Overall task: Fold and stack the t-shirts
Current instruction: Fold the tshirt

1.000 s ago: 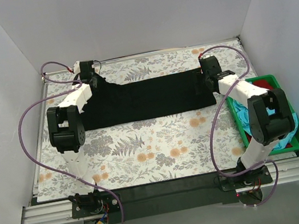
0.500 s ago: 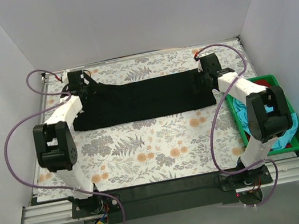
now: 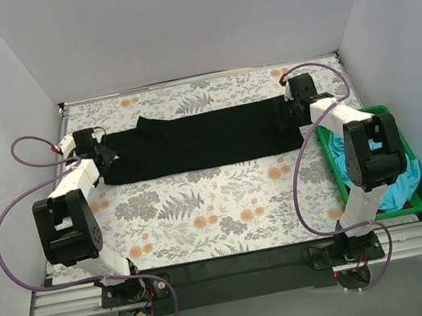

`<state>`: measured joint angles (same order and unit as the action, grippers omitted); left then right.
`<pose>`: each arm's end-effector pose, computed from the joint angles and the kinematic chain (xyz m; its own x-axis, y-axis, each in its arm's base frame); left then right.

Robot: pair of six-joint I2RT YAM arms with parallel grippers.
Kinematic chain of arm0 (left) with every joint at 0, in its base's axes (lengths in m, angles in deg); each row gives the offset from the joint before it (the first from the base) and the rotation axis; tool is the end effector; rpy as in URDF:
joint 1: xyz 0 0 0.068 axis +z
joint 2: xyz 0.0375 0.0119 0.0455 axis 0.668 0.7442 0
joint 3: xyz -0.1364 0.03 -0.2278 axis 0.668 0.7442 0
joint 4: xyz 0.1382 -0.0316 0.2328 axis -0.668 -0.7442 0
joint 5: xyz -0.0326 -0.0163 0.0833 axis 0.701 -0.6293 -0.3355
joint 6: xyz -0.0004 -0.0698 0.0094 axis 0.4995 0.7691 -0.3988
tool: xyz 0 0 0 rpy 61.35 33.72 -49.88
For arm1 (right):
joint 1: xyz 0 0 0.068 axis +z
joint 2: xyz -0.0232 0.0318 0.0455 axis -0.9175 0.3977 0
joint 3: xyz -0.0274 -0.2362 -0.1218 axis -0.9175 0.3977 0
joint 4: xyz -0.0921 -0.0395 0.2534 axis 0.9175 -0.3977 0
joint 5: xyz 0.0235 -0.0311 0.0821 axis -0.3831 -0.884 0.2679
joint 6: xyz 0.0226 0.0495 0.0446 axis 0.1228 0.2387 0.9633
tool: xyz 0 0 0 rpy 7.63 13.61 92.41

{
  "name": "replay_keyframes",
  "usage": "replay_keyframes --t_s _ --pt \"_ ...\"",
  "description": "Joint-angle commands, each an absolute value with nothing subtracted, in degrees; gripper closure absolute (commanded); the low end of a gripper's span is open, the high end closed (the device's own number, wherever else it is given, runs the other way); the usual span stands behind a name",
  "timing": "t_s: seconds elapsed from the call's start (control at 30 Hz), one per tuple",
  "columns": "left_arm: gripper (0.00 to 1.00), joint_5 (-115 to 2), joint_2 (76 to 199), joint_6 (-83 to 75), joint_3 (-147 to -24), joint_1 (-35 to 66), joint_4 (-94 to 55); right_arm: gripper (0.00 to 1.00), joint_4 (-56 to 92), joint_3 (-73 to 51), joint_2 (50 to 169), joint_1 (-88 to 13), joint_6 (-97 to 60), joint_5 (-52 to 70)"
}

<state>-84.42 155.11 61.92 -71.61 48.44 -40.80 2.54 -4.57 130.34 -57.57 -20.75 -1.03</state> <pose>0.3508 0.0595 0.1708 0.1246 -0.9130 -0.3885 -0.8487 0.1047 -0.5184 0.4046 0.0619 0.1780 -0.7507 -0.0426 -0.6593 -0.0766 0.9968 0.0229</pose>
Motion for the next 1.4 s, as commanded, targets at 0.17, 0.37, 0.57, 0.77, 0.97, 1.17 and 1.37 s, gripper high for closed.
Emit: replay_keyframes --t_s 0.17,0.37,0.57,0.77,0.97,1.17,1.37 --pt "0.36 -84.6 156.7 64.2 -71.8 48.2 -42.3 0.44 3.8 -6.8 132.3 -58.0 -20.5 0.6" --pt "0.38 -82.6 158.4 65.7 -70.8 48.2 -44.2 0.44 3.8 -6.9 133.7 -58.4 -20.2 0.6" --pt "0.56 -81.5 158.1 65.8 -69.7 48.2 -44.0 0.44 3.8 -7.1 134.3 -58.6 -20.1 0.6" --pt "0.95 -83.2 155.1 66.0 -67.8 48.2 -44.3 0.45 3.8 -7.8 135.3 -59.7 -19.9 0.4" --pt "1.00 -76.3 147.5 70.3 -60.8 53.2 -39.0 0.47 3.9 -9.2 135.3 -61.0 -19.9 0.6" --pt "1.00 -70.9 145.2 73.5 -55.6 58.4 -37.7 0.50 3.9 -9.8 135.4 -61.2 -19.4 3.0" --pt "0.54 -73.1 142.9 73.9 -59.2 58.6 -42.1 0.56 4.2 -7.2 132.7 -60.7 -16.3 8.7"
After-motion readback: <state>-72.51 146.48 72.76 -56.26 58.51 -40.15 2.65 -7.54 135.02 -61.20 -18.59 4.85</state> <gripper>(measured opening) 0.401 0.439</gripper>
